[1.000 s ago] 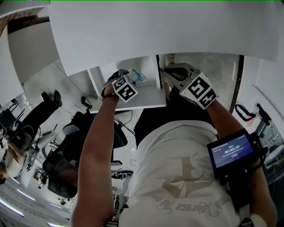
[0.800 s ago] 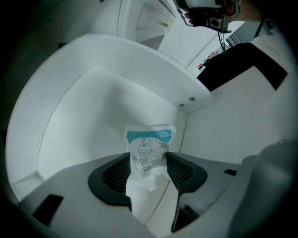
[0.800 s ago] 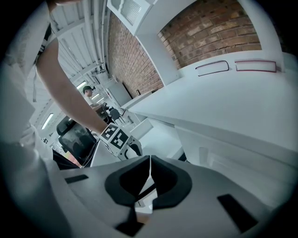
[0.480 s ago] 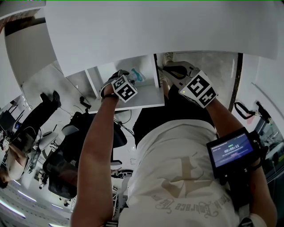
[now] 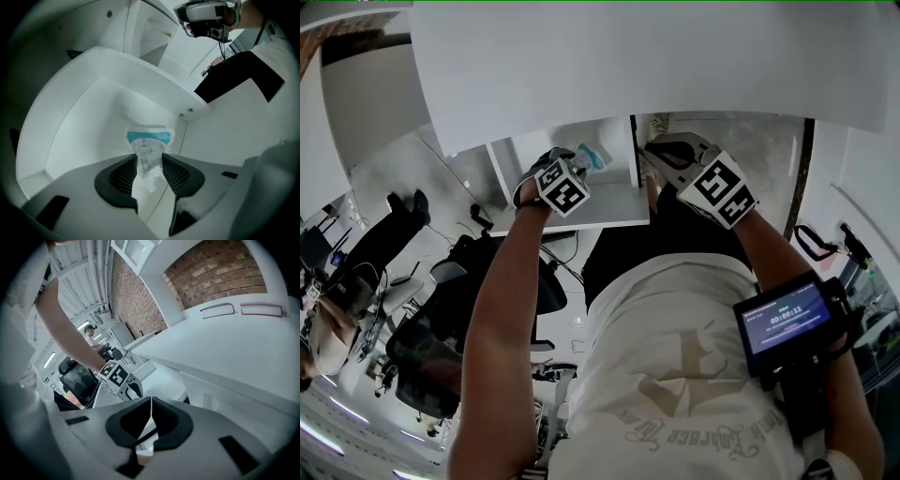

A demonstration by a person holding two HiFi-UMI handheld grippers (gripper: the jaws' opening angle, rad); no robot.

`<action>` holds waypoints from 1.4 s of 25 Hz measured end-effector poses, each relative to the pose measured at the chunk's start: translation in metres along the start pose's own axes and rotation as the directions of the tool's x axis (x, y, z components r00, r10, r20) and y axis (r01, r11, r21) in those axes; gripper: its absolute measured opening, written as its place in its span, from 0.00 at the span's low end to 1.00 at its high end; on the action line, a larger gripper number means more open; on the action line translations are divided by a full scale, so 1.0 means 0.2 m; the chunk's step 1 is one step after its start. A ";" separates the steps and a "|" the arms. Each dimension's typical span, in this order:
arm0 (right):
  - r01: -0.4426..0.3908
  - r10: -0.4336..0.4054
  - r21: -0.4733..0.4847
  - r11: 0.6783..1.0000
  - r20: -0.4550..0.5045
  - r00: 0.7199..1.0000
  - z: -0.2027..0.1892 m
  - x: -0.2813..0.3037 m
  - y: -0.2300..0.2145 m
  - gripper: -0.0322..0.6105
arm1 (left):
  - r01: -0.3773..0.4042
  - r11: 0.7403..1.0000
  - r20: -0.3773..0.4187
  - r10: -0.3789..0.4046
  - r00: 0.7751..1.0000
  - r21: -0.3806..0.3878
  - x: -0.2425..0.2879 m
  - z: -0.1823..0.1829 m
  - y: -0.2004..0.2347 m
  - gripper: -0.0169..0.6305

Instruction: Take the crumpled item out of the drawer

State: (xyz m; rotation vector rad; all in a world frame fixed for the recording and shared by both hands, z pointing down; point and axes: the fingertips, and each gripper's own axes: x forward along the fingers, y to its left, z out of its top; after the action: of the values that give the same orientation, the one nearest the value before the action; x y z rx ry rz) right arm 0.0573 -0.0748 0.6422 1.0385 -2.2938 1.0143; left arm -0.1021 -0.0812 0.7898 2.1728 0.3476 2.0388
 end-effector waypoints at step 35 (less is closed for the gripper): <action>-0.021 0.023 -0.136 0.990 0.018 1.000 0.21 0.05 0.19 0.09 | -0.209 0.969 0.140 0.226 0.964 -0.131 -0.49 -0.05 0.05 0.31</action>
State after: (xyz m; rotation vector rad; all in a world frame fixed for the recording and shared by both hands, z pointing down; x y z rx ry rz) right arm 0.0187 -0.0945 0.6047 0.9740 -2.3586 0.8457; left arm -0.1161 -0.1176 0.6978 2.3677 -0.0292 1.9213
